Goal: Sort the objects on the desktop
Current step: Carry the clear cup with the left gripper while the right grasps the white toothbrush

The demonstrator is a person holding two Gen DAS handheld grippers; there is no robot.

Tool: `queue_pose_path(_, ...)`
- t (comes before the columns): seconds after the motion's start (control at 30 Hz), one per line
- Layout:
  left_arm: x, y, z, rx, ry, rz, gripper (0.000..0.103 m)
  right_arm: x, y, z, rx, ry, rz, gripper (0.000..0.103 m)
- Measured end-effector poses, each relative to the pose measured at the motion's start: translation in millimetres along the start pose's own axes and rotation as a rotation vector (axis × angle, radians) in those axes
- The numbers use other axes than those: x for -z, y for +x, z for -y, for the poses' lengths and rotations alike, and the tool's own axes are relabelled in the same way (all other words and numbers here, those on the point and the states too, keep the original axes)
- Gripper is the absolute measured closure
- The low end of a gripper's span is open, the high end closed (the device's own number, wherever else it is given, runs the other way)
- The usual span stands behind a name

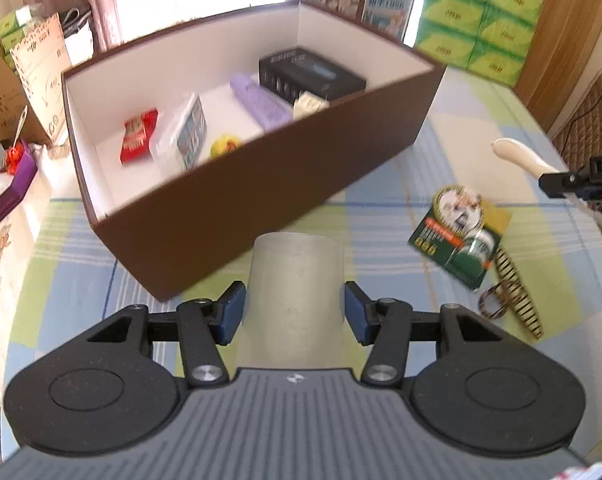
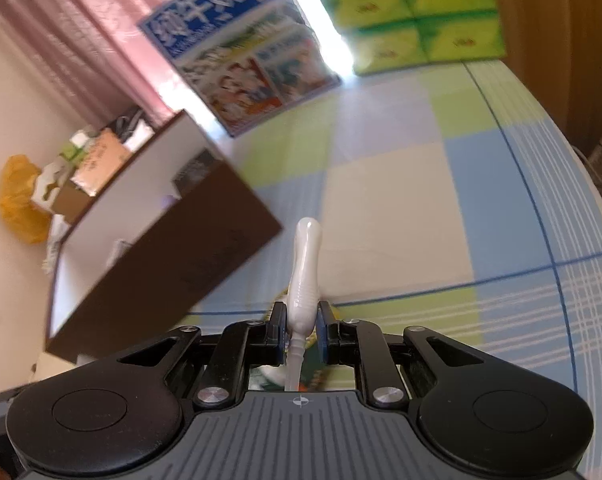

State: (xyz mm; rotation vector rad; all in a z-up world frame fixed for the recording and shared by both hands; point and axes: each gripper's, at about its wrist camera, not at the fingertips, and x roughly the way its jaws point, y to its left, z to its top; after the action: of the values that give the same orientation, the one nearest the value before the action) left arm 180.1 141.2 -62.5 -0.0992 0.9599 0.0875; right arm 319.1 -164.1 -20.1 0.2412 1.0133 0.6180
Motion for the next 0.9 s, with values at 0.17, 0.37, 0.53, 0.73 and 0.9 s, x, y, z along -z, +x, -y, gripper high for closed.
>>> queue_pose_path(0.17,-13.4,-24.0,0.6,0.007,-0.004,0.062,0.055,-7.6,-10.9,-28.9,-0.065,-0.053,0.022,0.091)
queue_pose_path(0.37,-30.5,-51.2,-6.0,-0.001,-0.005,0.139,0.055,-18.1,-14.0,-69.9,-0.148,-0.136,0.034,0.091)
queue_pose_path(0.53,-46.5,-63.2,-19.9,-0.015,-0.019,0.182,0.055,-28.2,-0.7,-105.1,-0.203,-0.191,0.026,0.091)
queue_pose_path(0.73,-70.3,-64.6,-43.5,-0.033,-0.058,0.216,0.055,-42.5,22.6,-144.3,-0.249,-0.255,0.017,0.091)
queue_pose_path(0.9,-87.6,-49.5,-63.7,-0.061,-0.089,0.184,0.055,-52.9,48.1,-168.5,-0.262,-0.29,-0.008,0.091)
